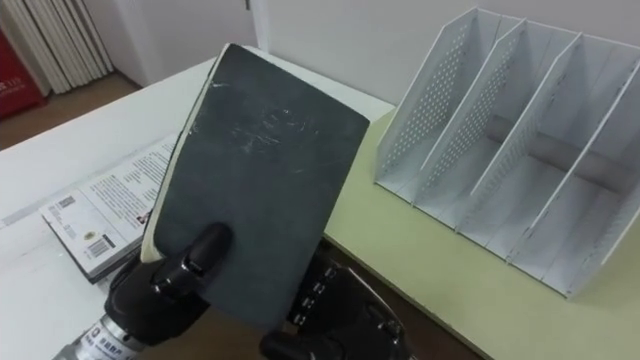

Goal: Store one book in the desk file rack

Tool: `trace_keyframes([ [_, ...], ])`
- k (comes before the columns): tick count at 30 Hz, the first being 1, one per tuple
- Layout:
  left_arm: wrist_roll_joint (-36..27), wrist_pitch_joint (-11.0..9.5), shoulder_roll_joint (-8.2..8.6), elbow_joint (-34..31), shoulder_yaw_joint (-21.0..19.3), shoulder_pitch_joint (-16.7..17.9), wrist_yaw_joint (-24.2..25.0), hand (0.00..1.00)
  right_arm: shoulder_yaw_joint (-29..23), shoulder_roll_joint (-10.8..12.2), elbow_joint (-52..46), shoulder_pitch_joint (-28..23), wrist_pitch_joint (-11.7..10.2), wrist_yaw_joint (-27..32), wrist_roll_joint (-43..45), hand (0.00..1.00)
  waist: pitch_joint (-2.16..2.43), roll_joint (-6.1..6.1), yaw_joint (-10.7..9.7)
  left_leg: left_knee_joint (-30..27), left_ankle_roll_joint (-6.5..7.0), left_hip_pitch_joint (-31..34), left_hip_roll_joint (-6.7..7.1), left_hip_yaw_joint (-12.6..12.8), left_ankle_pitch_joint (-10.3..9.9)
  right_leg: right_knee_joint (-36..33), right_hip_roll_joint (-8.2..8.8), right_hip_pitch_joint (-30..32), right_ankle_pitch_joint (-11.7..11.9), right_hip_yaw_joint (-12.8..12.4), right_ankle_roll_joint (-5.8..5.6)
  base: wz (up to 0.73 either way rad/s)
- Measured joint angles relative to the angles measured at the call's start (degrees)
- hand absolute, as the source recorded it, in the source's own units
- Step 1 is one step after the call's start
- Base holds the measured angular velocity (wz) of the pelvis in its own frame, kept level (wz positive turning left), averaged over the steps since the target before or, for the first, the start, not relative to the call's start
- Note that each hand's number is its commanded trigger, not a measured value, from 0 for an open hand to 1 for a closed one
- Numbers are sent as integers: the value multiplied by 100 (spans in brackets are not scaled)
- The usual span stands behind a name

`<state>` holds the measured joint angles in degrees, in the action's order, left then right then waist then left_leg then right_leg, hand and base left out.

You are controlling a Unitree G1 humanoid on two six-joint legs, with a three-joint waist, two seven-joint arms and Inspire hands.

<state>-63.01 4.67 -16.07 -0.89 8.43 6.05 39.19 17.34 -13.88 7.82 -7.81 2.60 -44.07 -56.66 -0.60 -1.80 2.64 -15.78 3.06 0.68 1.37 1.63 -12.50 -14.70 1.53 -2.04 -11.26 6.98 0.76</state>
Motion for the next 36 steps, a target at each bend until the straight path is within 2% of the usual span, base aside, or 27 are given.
trace_keyframes([
  [8,-7,0,-25,2,103,0,2,100,74,1,4,0,103,-56,102,0,-33,51,49,-88,1,54,-3,-2,-3,-5,-4,9,-1,0,2,0],
  [19,10,1,-71,12,103,9,16,100,65,-45,6,-2,120,-68,66,0,-26,47,81,-145,2,71,-8,3,-4,-15,-51,40,1,-38,7,0],
  [23,16,5,-204,148,103,12,113,100,40,-221,5,-3,120,-160,53,0,-11,19,76,-156,-1,64,-11,-3,-6,-17,-52,11,1,-34,7,0],
  [26,25,11,-304,279,104,12,197,100,-18,-248,5,-2,121,-190,53,0,10,-13,74,-146,-4,64,-17,-3,-9,-17,-51,8,3,-34,10,0],
  [29,123,14,-329,327,114,20,205,100,-41,-263,5,-3,122,-209,53,0,27,-39,69,-148,-4,60,-17,-3,-9,-18,-50,7,4,-34,12,0],
  [36,322,22,-455,374,161,57,273,100,-60,-385,5,-3,126,-241,52,0,28,-41,81,-151,-4,62,-17,-1,-8,-10,-52,3,3,-34,12,0],
])
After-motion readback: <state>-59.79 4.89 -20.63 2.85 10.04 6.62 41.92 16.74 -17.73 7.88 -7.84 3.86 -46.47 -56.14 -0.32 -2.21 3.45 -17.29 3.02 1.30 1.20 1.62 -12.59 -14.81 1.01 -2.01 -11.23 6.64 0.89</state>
